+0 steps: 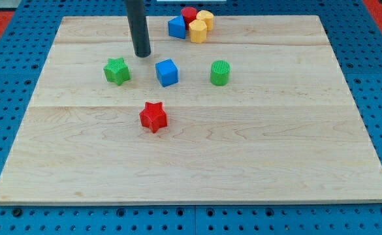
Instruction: Slide the blue triangle near the green circle
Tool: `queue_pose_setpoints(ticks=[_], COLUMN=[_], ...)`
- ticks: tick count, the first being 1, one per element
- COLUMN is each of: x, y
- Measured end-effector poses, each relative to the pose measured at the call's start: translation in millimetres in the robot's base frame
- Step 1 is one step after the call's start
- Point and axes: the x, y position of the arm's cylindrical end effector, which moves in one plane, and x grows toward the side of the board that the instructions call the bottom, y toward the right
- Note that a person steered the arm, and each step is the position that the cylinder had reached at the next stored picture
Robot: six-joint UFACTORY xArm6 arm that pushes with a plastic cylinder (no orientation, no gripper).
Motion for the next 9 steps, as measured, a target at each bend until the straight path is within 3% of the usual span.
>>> queue_pose_setpoints(ticks=[2,5,7,9], x=[-79.4,-83.5,-42.4,-29.6], y=[3.4,63.6,93.1,93.8])
